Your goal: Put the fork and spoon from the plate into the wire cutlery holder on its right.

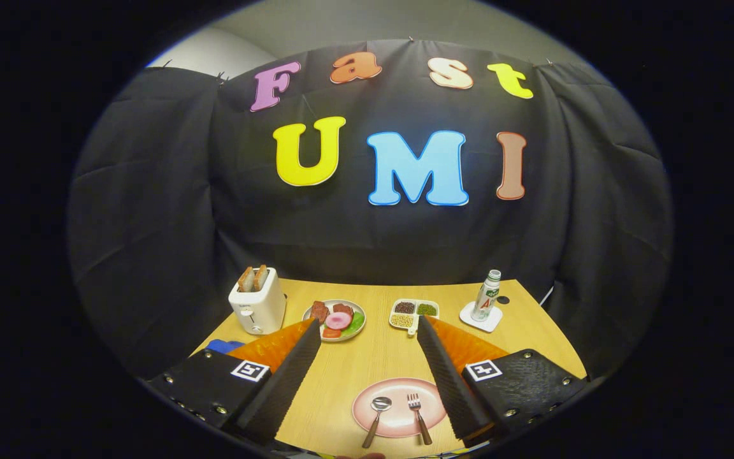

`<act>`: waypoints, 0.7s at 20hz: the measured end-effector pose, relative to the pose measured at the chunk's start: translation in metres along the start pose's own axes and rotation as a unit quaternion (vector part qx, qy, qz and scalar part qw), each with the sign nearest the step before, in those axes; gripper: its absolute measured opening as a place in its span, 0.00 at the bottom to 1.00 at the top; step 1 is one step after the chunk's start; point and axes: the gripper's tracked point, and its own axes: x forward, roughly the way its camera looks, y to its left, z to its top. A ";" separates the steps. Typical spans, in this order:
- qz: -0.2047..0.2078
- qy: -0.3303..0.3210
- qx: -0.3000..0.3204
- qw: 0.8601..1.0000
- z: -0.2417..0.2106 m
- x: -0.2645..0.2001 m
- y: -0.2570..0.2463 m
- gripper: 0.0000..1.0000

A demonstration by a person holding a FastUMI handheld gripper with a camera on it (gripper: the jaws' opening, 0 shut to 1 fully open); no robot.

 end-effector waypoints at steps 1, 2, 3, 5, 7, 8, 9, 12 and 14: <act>-0.002 0.001 0.000 1.000 0.000 0.000 -0.002 0.96; -0.003 0.001 0.001 1.000 0.000 0.000 -0.002 0.96; -0.003 0.001 0.003 1.000 0.000 0.000 -0.002 0.96; -0.009 0.006 0.007 1.000 -0.002 0.004 -0.005 0.96; -0.024 0.032 0.004 0.999 -0.015 0.011 -0.013 0.96; -0.034 0.056 0.001 0.998 -0.029 0.015 -0.017 0.96; -0.045 0.087 -0.002 0.995 -0.044 0.021 -0.022 0.96; -0.063 0.197 0.008 0.978 -0.103 0.041 -0.030 0.97; -0.072 0.267 0.013 0.961 -0.134 0.055 -0.033 0.97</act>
